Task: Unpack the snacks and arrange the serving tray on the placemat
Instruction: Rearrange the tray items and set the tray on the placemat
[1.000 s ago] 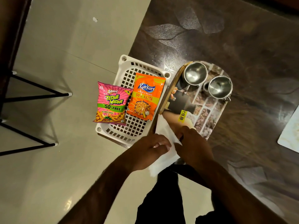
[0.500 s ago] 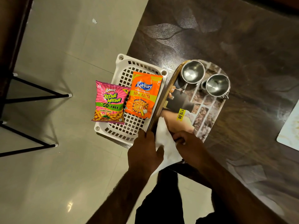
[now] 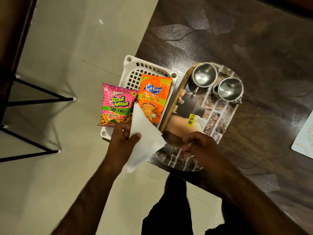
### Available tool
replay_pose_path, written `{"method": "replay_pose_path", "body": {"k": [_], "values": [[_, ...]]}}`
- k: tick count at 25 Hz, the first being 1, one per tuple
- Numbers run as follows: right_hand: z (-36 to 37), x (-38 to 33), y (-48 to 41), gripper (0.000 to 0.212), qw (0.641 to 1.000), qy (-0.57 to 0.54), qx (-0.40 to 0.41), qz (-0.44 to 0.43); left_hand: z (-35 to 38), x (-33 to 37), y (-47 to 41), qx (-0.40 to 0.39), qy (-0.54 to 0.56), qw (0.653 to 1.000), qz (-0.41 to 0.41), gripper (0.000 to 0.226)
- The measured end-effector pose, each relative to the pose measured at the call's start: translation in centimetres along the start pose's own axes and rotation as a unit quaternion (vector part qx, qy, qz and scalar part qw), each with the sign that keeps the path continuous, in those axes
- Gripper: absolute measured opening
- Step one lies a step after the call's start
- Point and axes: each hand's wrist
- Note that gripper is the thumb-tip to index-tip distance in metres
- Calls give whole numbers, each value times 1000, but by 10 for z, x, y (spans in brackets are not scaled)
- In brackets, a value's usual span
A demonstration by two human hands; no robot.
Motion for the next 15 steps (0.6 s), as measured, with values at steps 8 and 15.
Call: {"method": "replay_pose_path", "body": {"k": [8, 15], "values": [[-69, -2, 29, 21, 965, 52, 243, -80, 27, 28, 15, 66, -239, 941, 231, 34], [-134, -72, -1, 95, 915, 312, 190, -168, 111, 140, -38, -20, -317, 874, 368, 62]]}}
Point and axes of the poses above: each hand's wrist, its own y-axis away from the middle knuckle, its own z-axis out of the palm, x = y × z, and after that the axes turned 8 degrees about -x, right-handed
